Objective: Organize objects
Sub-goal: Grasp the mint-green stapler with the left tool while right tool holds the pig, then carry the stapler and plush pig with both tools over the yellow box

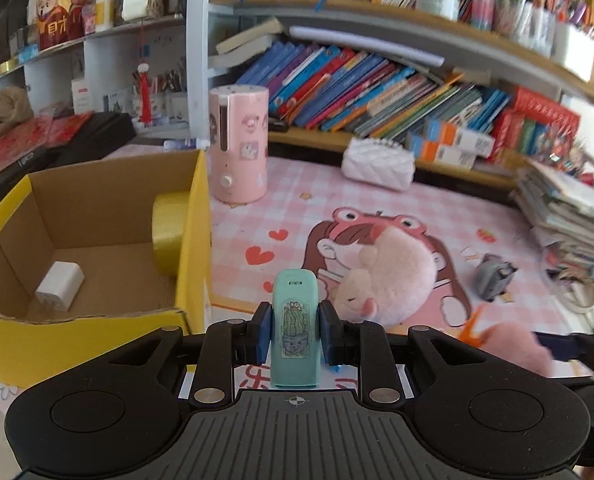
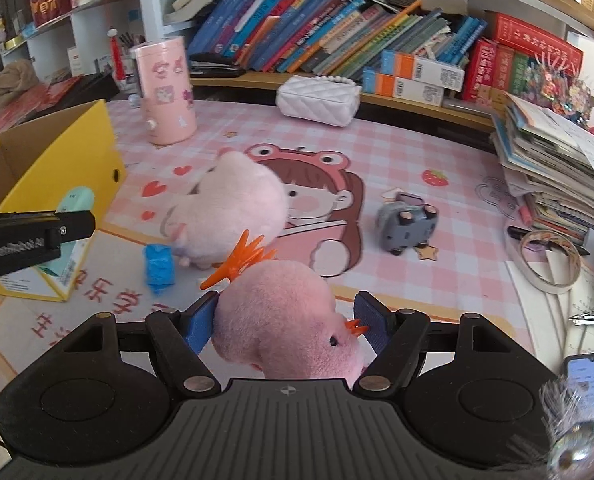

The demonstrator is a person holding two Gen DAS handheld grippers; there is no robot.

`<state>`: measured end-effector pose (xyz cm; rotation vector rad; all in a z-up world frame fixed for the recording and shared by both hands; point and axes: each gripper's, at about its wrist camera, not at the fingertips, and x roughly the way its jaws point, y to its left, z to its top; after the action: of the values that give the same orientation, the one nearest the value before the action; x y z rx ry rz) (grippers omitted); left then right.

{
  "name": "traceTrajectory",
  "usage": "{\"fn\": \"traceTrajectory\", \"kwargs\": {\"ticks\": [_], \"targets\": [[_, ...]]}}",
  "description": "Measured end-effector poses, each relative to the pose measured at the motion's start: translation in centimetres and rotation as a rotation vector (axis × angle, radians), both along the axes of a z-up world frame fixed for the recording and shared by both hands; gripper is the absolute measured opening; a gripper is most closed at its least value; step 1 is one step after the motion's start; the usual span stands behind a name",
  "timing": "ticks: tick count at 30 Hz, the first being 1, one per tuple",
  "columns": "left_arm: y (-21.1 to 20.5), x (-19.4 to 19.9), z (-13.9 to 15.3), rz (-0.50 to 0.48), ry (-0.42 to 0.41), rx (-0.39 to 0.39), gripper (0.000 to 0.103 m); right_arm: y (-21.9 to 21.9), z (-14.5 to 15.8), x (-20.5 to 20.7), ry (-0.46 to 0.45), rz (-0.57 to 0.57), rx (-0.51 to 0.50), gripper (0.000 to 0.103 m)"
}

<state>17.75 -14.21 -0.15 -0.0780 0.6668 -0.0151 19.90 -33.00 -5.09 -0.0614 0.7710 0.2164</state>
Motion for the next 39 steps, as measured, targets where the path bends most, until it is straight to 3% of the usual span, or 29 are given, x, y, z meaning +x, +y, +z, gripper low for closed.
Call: {"fn": "traceTrajectory", "kwargs": {"ticks": [12, 19, 29, 39], "targets": [[5.5, -4.6, 1.8, -0.082, -0.070, -0.067, 0.023, 5.2, 1.9, -4.4, -0.029, -0.006, -0.025, 0.071], [11.1, -8.0, 1.7, -0.042, -0.057, -0.079, 0.023, 9.8, 3.4, -7.0, -0.038, 0.000, 0.000, 0.071], [17.8, -12.8, 1.2, 0.013, -0.033, -0.085, 0.023, 17.6, 2.6, -12.9, -0.030, 0.085, -0.016, 0.071], [21.1, -15.7, 1.1, -0.012, -0.039, -0.077, 0.023, 21.1, 2.4, -16.1, -0.026, 0.055, 0.003, 0.071]]}}
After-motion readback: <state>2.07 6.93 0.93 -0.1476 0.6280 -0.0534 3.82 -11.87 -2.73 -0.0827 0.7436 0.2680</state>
